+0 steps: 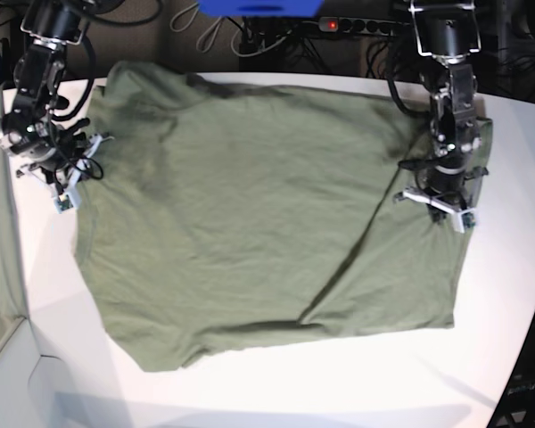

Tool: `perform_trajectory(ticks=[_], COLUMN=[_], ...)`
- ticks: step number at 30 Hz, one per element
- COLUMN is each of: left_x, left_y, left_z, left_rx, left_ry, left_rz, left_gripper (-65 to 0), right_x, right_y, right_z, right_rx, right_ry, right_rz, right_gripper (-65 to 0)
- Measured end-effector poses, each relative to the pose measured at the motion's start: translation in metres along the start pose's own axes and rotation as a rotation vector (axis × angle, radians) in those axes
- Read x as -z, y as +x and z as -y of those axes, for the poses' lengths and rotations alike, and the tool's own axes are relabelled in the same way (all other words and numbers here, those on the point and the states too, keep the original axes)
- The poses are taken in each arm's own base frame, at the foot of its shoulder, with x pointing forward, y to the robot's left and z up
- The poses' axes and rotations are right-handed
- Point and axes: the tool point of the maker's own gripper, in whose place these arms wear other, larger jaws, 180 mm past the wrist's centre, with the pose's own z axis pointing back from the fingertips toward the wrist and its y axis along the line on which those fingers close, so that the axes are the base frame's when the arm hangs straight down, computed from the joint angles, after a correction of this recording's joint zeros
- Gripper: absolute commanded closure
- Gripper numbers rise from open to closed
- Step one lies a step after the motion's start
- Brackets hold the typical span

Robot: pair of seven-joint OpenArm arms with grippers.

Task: Layout the t-shirt on the table in an organized manner, then fold the t-shirt properly
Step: 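Smooth the shirt's side edge with the left gripper, right gripper holding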

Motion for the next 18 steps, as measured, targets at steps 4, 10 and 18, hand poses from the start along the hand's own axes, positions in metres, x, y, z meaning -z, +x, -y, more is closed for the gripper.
perform_trajectory(ticks=[4, 10, 18], left_x=[-0.008, -0.006, -0.001], left_y=[0.032, 0.063, 0.050], left_z=[-0.009, -0.017, -0.044], left_rx=[-0.018, 0.004, 0.016], left_ry=[0.024, 0.032, 0.074], left_rz=[0.085, 0.148, 0.101], left_gripper=[0.0, 0.0, 0.0], right_x=[0.000, 0.001, 0.013], right_y=[0.000, -0.001, 0.003], right_z=[0.000, -0.001, -0.006], right_rx=[0.000, 0.002, 0.064], right_ry=[0.001, 0.003, 0.045], right_rz=[0.000, 0.001, 0.093], right_gripper=[-8.9, -8.9, -8.7])
